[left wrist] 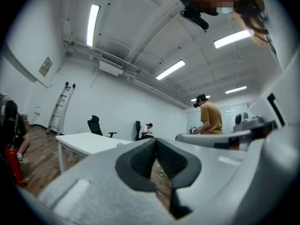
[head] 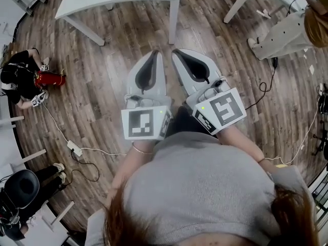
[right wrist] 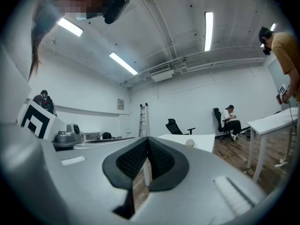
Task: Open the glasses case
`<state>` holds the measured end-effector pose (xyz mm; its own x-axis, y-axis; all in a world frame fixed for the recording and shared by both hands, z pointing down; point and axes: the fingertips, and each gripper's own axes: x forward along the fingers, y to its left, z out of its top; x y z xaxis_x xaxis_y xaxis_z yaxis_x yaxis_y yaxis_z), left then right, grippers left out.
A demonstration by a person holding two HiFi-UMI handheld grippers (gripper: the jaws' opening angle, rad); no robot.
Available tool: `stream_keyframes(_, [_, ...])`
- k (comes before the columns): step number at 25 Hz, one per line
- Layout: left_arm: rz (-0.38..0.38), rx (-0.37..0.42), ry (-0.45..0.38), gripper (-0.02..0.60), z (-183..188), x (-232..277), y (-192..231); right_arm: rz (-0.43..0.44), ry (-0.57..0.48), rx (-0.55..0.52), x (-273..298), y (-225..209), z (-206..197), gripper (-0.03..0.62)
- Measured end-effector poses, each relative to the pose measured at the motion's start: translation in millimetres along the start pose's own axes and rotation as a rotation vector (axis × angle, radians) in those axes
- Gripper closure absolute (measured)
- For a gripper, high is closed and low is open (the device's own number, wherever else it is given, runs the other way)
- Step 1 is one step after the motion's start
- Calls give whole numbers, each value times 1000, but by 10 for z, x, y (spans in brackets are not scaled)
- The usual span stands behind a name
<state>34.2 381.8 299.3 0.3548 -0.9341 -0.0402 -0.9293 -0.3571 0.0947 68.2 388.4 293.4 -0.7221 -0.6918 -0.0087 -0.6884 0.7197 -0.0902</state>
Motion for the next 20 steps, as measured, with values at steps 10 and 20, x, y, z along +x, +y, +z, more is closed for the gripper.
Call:
stream_keyframes(10, [6,25,-19,580,85,18,-116,50,-7,-40,-59,20,80,589])
stream_keyframes(20, [6,22,-27,580,112,104,-164,51,-13,-53,-68,-88,111,590])
